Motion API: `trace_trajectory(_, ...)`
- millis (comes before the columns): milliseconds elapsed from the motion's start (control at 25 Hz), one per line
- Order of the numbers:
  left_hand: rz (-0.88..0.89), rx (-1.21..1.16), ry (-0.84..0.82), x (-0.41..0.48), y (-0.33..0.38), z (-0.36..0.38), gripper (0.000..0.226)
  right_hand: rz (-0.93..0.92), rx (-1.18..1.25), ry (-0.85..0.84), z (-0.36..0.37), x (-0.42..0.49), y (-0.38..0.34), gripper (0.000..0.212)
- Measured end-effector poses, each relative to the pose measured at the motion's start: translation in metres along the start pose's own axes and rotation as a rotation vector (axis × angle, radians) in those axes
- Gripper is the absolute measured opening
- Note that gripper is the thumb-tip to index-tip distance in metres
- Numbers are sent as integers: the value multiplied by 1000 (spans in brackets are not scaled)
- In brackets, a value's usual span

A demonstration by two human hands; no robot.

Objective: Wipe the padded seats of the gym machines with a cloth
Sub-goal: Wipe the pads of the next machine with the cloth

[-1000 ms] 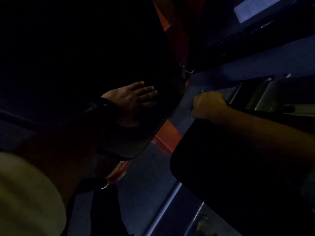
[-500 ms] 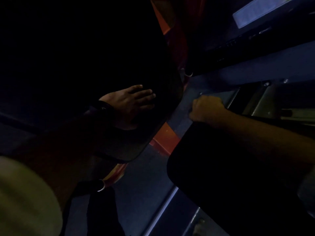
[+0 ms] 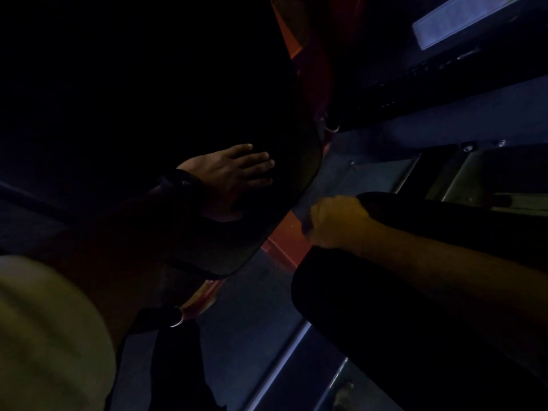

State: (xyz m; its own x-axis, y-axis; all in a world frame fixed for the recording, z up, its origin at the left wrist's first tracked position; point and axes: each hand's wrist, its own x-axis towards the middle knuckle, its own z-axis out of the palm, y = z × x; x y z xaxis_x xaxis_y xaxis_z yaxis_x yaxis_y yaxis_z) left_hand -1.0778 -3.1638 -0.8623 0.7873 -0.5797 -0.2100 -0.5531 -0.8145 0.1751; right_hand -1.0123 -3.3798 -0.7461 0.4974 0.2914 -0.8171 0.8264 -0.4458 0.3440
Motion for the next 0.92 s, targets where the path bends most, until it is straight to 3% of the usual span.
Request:
trace_trajectory(120,-5,26,8,0,2,-2,86,103,30,54,0,10,15,32)
trace_trajectory(280,-7,14,-17,-1,2,-4,85,-168,52,-66,13,-7,-33,36)
trace_trajectory(400,-10,42,-15,0,5,-5,84,-9,73,-55,4,6,-11,47)
trace_trajectory(560,-8,46,-47,-1,5,-7,86,-257,62,-68,10,-22,-44,42)
trace_trajectory(720,-9,41,-22,-1,4,-7,87,-44,51,-56,0,0,-21,47)
trace_trajectory(880,-4,53,-46,-2,3,-9,87,-365,17,-160,6,-30,-65,44)
trace_trajectory(920,-5,51,-52,-2,3,-10,87,-338,32,-154,3,-29,-62,45)
